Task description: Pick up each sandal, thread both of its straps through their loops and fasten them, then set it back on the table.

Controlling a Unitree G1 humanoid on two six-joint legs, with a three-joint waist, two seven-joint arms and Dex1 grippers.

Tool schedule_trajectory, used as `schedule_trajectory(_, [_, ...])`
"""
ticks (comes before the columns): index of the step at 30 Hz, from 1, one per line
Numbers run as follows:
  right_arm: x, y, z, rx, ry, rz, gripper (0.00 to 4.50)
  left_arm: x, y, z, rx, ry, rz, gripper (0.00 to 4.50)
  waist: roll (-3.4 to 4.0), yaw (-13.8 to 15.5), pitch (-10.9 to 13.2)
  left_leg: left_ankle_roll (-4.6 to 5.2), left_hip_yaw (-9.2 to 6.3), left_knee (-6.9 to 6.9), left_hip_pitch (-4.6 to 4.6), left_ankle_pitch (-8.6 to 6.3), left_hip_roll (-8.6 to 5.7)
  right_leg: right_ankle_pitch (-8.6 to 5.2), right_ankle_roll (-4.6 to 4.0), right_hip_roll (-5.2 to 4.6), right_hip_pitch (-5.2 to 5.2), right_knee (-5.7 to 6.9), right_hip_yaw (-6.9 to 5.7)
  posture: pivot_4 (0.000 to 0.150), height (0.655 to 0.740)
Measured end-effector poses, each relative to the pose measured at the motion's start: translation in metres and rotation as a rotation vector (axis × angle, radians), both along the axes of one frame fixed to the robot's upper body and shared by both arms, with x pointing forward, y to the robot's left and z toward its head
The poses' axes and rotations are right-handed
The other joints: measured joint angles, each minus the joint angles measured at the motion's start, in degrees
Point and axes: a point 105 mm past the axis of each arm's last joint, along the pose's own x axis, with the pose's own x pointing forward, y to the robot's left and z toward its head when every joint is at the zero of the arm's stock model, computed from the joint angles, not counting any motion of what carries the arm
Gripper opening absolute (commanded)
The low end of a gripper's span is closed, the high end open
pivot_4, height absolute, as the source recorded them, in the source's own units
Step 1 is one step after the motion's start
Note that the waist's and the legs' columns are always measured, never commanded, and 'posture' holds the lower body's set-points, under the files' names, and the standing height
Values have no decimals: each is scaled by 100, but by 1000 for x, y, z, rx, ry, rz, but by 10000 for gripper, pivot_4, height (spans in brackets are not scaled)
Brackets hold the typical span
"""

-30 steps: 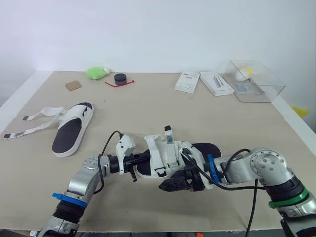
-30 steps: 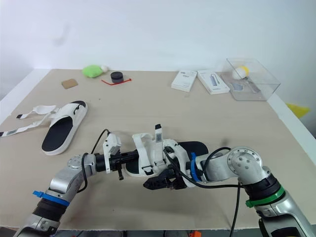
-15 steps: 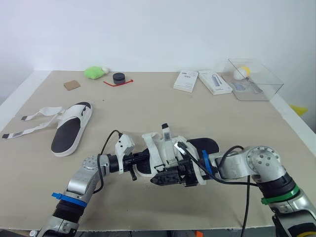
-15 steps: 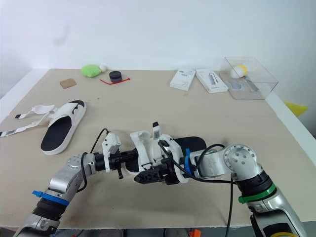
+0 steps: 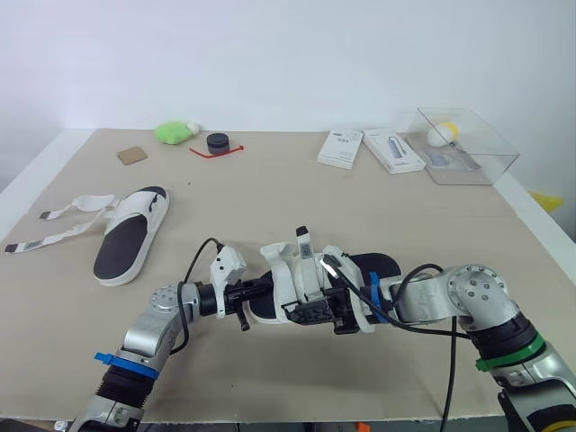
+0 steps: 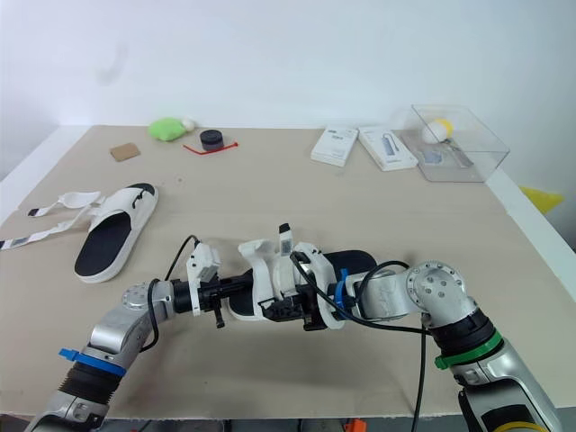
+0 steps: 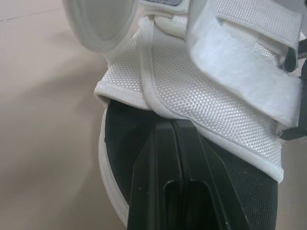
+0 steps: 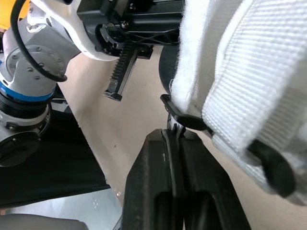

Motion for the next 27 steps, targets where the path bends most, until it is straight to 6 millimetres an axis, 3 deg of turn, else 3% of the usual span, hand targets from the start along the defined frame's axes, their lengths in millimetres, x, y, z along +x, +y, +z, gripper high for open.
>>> schedule_trajectory(5, [-2,-4,-4,-20,2,15,857,0,0,0,1,0,1,0,-4,0,-1,0,0,0,-1,0,0,0,0,-2,0,-1,0,1500,7400])
schedule_trajectory(12, [-44,-27,-31,-103,80,154,857,-2,-1,-2,0,4,-1,0,-20,7,-26,2,0,-2,-3,-9,-1,-1,1,-1,2,-1,-1,1500,7400])
schedule_trajectory(17, [-52,-28,-32,-90,73,213,857,-1,0,-2,2,4,4,0,-22,5,-17,-11,0,-1,1,-17,-1,-4,6,-2,-4,-3,-2,1500,7400])
schedule_trajectory(22, [-56,-31,-25,-90,24,269,21863,-2,0,-1,1,4,-1,0,-30,6,-16,-13,1,0,0,-18,-2,-8,10,-3,-4,-4,-2,1500,7400])
schedule_trajectory(25, [-53,-36,-14,-106,-105,304,36332,-2,-1,-1,1,4,-7,0,-27,12,-18,-14,1,1,-1,-18,-5,-9,14,-3,-3,-4,-2,1500,7400])
schedule_trajectory(27, [-52,-44,-9,-137,-278,351,44664,-3,-2,-1,1,3,-12,0,-27,31,-18,-22,0,1,-2,-23,-4,-15,24,-4,-1,-3,-8,1500,7400])
